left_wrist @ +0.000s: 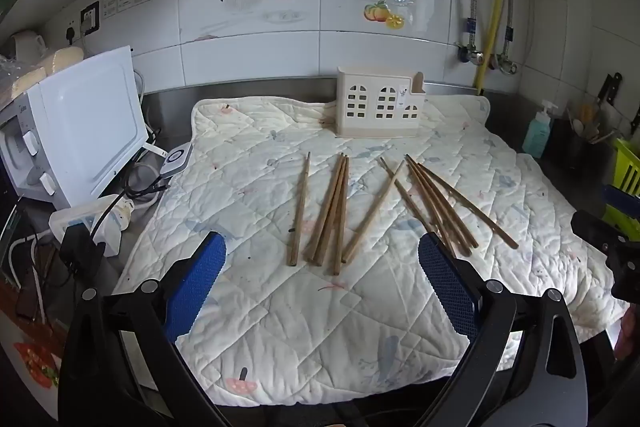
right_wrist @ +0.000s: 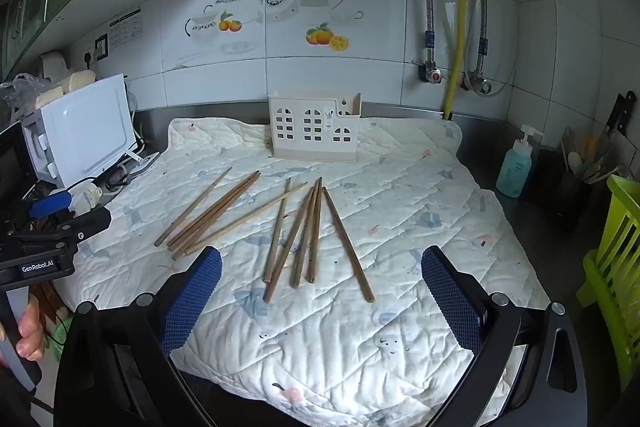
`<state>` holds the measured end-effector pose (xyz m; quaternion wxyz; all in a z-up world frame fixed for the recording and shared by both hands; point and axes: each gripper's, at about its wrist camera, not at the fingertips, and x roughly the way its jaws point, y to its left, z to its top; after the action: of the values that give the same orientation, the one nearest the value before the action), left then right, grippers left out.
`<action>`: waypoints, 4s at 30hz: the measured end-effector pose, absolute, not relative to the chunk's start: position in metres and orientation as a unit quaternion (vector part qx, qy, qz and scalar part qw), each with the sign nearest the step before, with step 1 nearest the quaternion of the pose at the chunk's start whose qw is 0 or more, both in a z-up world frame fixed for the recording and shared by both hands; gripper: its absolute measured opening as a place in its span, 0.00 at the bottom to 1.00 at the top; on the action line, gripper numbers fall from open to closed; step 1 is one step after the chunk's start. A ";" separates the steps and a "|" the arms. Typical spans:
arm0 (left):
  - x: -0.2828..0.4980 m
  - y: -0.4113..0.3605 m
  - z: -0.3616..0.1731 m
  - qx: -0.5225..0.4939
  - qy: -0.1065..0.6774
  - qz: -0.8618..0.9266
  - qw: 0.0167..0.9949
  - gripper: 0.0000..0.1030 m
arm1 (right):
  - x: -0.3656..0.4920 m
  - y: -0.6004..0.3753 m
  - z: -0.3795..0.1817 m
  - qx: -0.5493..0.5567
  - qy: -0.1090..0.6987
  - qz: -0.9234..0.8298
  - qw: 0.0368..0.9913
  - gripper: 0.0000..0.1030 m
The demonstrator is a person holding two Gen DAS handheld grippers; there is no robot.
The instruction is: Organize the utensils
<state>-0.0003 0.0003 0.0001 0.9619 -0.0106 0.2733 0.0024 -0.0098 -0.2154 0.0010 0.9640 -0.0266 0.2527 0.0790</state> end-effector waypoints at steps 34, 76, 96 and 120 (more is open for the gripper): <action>-0.002 0.003 0.000 -0.008 0.273 0.002 0.962 0.93 | -0.008 -0.220 -0.002 -0.029 0.250 0.081 0.964 0.94; 0.048 0.031 -0.031 -0.023 0.314 0.032 0.948 0.87 | 0.036 -0.219 -0.028 -0.008 0.295 0.091 0.951 0.94; 0.124 0.042 -0.094 -0.038 0.396 0.000 0.917 0.31 | 0.089 -0.234 -0.066 0.004 0.348 0.074 0.935 0.88; 0.151 0.034 -0.113 -0.036 0.419 -0.002 0.907 0.17 | 0.129 -0.252 -0.114 0.012 0.404 0.053 0.913 0.34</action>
<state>0.1508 0.0342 -0.1132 0.9075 -0.0361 0.4186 -0.0017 0.1287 -0.2518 -0.1137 0.9133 0.0123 0.4037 0.0526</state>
